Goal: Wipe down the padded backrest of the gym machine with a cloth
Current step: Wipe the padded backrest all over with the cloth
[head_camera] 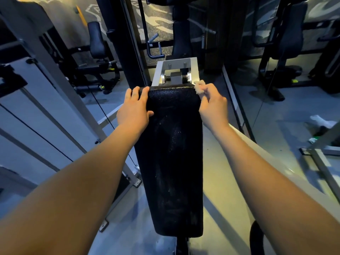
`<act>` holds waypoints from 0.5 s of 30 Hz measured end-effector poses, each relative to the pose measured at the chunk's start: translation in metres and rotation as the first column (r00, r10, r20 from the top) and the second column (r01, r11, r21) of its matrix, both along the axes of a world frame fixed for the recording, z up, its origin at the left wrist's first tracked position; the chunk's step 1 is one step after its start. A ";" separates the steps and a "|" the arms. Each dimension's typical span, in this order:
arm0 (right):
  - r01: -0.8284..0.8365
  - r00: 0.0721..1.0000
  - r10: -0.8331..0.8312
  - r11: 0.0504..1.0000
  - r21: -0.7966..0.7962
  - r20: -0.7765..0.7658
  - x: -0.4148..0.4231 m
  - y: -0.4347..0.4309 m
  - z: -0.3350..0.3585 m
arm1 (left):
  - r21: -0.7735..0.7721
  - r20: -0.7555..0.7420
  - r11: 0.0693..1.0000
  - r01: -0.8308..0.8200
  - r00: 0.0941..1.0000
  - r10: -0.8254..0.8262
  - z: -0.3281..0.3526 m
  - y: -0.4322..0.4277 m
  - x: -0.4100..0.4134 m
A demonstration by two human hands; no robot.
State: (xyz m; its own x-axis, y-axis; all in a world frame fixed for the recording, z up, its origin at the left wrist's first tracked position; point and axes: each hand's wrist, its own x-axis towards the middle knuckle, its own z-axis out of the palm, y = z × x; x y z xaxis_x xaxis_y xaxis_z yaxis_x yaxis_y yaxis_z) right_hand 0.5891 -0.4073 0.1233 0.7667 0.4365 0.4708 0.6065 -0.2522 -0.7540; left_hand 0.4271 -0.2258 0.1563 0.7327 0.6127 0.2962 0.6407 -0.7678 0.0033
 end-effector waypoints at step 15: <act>0.128 0.979 -0.146 0.984 0.124 0.143 -0.042 0.000 -0.031 | 0.014 -0.029 1.000 -0.024 0.999 0.024 0.000 -0.005 0.001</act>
